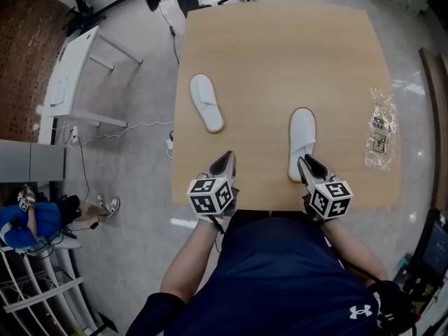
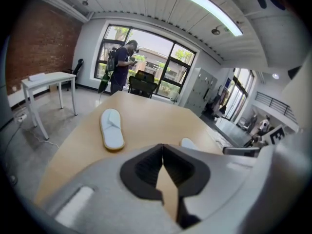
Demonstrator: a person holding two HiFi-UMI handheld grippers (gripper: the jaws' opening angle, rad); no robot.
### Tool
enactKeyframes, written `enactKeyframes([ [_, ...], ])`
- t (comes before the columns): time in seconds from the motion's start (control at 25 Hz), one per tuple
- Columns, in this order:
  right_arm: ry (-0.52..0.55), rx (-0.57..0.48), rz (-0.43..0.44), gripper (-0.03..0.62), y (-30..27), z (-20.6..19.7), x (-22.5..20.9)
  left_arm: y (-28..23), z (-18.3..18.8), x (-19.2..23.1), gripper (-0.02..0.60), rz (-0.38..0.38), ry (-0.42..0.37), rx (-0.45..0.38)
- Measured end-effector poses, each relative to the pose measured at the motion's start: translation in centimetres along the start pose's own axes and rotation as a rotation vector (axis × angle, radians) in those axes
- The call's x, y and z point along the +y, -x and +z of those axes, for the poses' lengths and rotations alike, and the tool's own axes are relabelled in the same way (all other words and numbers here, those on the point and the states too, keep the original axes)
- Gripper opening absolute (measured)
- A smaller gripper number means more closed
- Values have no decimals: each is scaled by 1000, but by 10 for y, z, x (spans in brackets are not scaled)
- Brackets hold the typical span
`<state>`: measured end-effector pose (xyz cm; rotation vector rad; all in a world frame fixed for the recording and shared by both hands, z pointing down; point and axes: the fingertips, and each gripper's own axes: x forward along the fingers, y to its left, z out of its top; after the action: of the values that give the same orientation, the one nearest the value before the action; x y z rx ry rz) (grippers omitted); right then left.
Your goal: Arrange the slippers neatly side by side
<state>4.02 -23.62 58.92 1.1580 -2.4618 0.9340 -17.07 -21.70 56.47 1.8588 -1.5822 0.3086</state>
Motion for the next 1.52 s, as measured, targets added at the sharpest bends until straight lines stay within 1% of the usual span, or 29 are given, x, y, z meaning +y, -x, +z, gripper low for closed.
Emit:
enactKeyframes([
  [0.04, 5, 3, -11, 99, -3, 1, -3, -4, 5, 10, 21, 13, -17, -4],
  [0.08, 10, 8, -23, 108, -5, 1, -7, -9, 8, 19, 61, 22, -30, -2],
  [0.16, 21, 22, -49, 116, -10, 0, -17, -23, 13, 36, 107, 36, -54, 10],
  [0.28, 78, 63, -92, 154, -17, -9, -33, -46, 20, 67, 160, 65, -108, 47],
  [0.4, 118, 122, -140, 224, -24, -20, -50, -68, 27, 105, 181, 104, -124, 84],
  [0.44, 122, 136, -157, 236, -25, -23, -54, -74, 30, 118, 186, 119, -128, 95],
  [0.6, 123, 175, -223, 252, -29, -32, -72, -103, 41, 162, 199, 168, -155, 142],
  [0.72, 104, 197, -261, 252, -33, -38, -89, -128, 47, 182, 199, 181, -176, 183],
  [0.8, 82, 203, -275, 252, -37, -41, -94, -145, 50, 192, 201, 178, -161, 203],
  [0.92, 58, 193, -289, 252, -44, -41, -91, -167, 56, 201, 209, 155, -114, 214],
  [1.0, 60, 184, -303, 252, -47, -40, -87, -180, 58, 206, 216, 148, -121, 227],
  [1.08, 69, 183, -315, 250, -51, -39, -85, -190, 58, 211, 219, 161, -141, 247],
  [1.16, 74, 194, -316, 249, -55, -42, -82, -195, 55, 216, 218, 169, -137, 262],
  [1.32, 77, 213, -319, 245, -60, -47, -81, -195, 51, 217, 216, 159, -105, 257],
  [1.52, 52, 226, -331, 239, -59, -55, -91, -192, 37, 195, 213, 126, -134, 272],
])
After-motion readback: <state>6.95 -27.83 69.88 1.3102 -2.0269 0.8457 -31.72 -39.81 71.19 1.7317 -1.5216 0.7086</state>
